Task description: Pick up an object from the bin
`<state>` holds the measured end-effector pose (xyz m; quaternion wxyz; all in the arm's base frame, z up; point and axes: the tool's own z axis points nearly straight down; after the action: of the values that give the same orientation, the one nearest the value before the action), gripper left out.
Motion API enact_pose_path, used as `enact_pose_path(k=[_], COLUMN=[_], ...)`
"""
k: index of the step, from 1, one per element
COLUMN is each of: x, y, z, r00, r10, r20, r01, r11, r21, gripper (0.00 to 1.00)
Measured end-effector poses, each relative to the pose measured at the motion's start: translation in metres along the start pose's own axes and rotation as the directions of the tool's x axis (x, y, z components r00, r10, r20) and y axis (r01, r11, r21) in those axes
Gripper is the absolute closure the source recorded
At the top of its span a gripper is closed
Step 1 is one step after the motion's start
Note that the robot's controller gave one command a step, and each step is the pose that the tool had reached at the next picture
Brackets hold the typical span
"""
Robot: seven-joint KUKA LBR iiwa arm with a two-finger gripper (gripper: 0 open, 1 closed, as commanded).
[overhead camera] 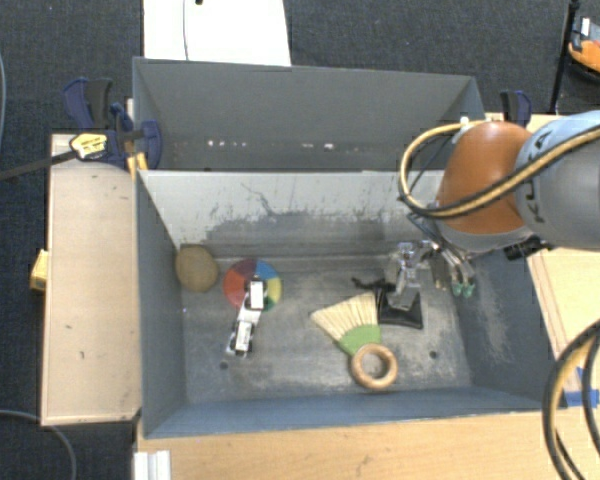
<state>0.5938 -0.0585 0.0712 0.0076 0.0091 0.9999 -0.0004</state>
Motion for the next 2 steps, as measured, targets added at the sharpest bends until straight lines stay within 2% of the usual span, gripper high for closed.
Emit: enact_pose_path(k=[1, 2], x=[0.0, -0.001], y=[0.0, 0.0], z=[0.0, -0.015], r00=[1.0, 1.0], r10=[-0.002, -0.003], r20=[-0.001, 0.007], r01=[0.002, 0.003], r11=[1.0, 1.0], r21=[0.0, 0.001], gripper=[1.0, 1.0])
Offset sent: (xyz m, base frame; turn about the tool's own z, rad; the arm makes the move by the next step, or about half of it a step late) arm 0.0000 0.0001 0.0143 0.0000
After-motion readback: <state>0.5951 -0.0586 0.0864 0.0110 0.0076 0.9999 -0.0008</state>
